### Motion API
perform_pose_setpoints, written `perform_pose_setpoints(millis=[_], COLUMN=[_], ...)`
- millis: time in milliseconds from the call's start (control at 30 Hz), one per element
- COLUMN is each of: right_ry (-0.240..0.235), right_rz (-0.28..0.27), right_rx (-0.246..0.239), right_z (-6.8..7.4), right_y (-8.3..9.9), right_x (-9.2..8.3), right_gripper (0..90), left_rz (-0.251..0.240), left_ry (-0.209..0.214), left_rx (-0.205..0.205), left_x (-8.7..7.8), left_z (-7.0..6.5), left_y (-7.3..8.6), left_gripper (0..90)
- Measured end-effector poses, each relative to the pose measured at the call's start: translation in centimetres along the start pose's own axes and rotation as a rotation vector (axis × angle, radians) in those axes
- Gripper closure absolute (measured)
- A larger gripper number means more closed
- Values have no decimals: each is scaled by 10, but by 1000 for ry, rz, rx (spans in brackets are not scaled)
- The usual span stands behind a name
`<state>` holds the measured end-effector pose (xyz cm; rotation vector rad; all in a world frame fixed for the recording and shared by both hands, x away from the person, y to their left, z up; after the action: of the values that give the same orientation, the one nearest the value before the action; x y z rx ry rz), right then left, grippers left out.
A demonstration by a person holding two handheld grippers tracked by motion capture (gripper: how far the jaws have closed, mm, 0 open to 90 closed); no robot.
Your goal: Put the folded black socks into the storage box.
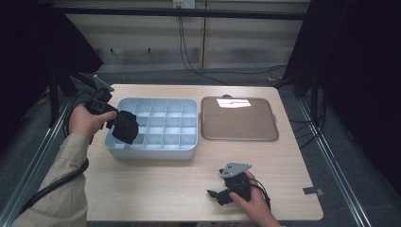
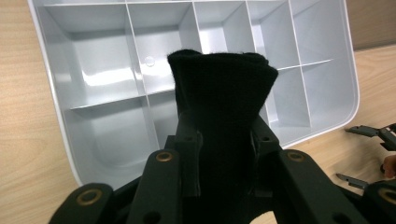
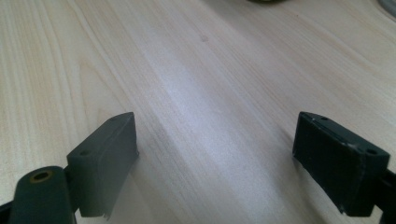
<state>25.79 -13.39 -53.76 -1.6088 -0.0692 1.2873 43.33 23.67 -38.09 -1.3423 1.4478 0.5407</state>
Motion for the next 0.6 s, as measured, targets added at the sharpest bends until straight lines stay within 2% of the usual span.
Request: perform_pose_setpoints(millis=[200,600], right_ry=[-2,-2], right_rz=[-1,-1], right_rx=[0,1], right_z=[0,0], right_y=[0,0], right_x=[0,0], right_gripper=[134,134], left_rz=[-3,-3], left_ry=[-24,-46], left_rx=[3,-10], left_x=[0,1], left_z=[7,20], left_y=[-1,2], left_gripper=[709,710])
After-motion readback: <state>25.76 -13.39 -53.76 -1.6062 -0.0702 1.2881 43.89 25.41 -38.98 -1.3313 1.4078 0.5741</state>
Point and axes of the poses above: each handheld gripper's, and its own axes: x roughly forward along the jaws, y roughly out of its underside, z roughly to its left, the point moved 4 cm from there along x, roughly forward along the jaws, and after that the axes turned 6 degrees about x, right-handed, at the moved point
